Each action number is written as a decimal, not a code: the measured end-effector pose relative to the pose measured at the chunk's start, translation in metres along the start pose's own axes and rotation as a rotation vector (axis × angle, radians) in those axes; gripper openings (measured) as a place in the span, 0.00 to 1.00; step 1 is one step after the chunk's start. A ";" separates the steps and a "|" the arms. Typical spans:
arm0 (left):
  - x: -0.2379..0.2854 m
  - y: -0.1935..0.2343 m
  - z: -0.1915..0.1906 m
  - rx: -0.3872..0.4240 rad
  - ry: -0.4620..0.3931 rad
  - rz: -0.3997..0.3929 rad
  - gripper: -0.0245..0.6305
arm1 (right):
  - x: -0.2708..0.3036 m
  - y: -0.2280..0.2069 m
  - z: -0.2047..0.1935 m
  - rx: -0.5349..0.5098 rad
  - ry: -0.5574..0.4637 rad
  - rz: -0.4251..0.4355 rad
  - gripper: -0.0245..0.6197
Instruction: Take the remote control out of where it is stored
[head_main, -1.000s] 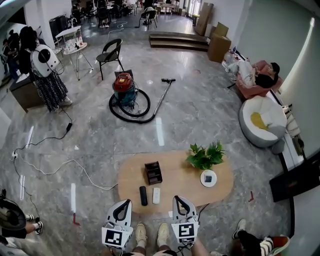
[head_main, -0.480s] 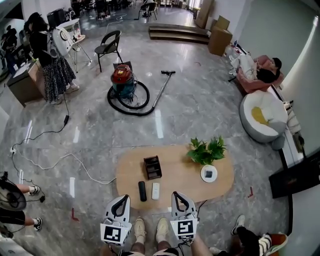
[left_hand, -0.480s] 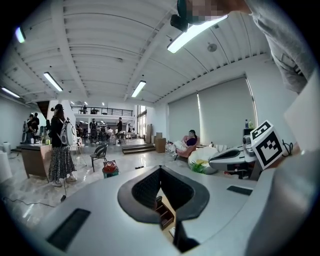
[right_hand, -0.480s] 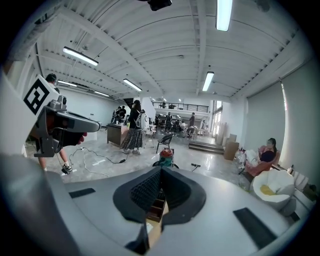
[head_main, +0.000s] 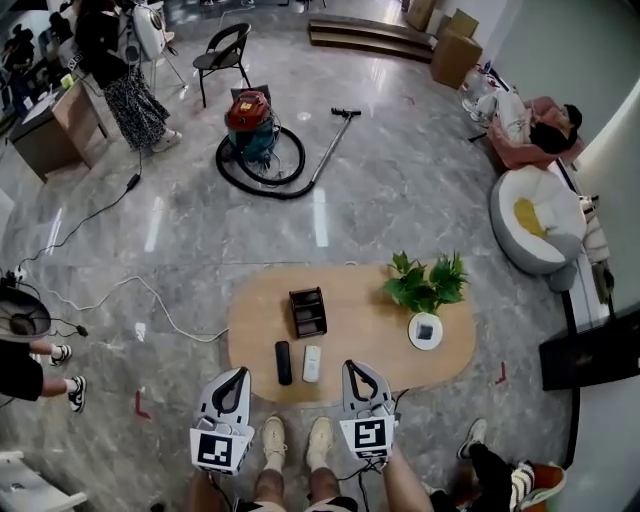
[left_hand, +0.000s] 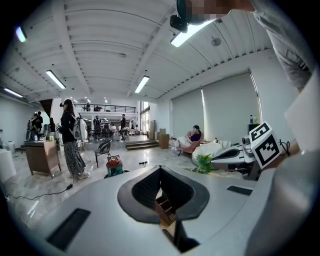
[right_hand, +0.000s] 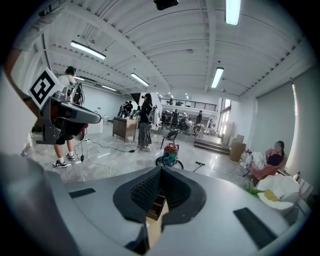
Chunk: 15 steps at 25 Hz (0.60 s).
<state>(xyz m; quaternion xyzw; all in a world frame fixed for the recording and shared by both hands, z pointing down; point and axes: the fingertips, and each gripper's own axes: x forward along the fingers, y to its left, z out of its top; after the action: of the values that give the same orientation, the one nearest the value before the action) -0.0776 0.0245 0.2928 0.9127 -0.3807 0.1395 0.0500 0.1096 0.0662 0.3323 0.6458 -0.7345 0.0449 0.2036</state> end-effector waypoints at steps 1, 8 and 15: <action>0.002 0.003 -0.003 0.006 0.000 0.002 0.04 | 0.005 0.000 -0.005 -0.007 0.008 0.003 0.05; 0.020 0.022 -0.024 0.030 0.013 0.024 0.04 | 0.040 -0.003 -0.028 -0.042 0.031 0.029 0.05; 0.036 0.031 -0.058 0.000 0.038 0.036 0.04 | 0.070 -0.001 -0.054 -0.075 0.052 0.044 0.05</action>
<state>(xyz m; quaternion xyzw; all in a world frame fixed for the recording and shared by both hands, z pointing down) -0.0878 -0.0110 0.3582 0.9029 -0.3960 0.1577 0.0549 0.1178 0.0183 0.4060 0.6200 -0.7441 0.0385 0.2458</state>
